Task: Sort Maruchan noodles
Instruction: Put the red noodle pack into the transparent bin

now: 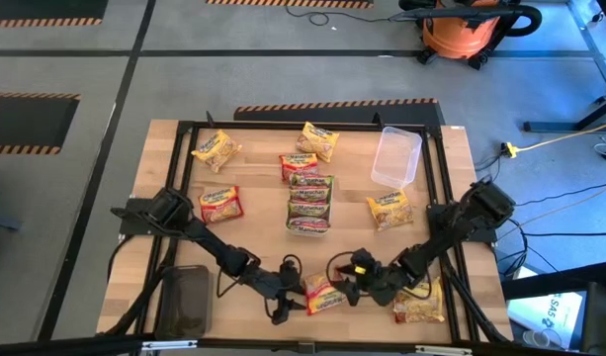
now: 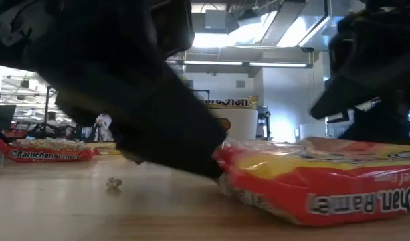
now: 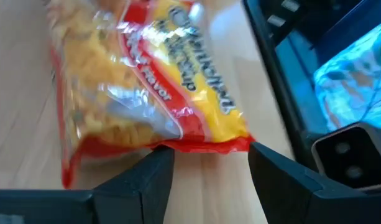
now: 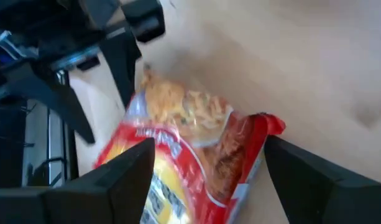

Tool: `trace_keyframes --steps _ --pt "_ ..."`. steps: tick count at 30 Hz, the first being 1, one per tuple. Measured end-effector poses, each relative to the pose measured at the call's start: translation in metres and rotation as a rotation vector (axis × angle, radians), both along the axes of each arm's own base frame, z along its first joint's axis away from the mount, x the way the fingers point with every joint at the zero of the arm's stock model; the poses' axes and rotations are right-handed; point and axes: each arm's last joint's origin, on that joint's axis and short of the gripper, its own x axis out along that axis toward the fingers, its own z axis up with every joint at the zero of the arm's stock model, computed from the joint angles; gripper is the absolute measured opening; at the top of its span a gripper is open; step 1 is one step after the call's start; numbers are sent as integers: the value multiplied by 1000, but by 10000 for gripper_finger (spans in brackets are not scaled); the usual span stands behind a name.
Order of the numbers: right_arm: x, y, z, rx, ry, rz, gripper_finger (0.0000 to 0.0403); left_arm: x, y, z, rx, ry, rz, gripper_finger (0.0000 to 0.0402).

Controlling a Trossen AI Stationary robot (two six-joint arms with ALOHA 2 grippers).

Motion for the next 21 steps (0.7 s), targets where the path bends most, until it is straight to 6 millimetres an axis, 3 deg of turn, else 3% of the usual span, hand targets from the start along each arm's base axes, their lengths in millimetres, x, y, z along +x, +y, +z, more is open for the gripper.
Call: trace_keyframes --steps 7,11,16,21 --pt "18 -18 6 -120 -54 18 256 0 0 0 -11 4 -26 200" --pt "19 -17 11 -136 -75 71 247 -3 -1 0 -6 53 -84 200" --pt "7 0 27 -54 -91 230 239 -8 8 5 1 175 -100 200" --pt "-10 29 37 50 -105 421 237 -9 19 16 34 202 -126 200"
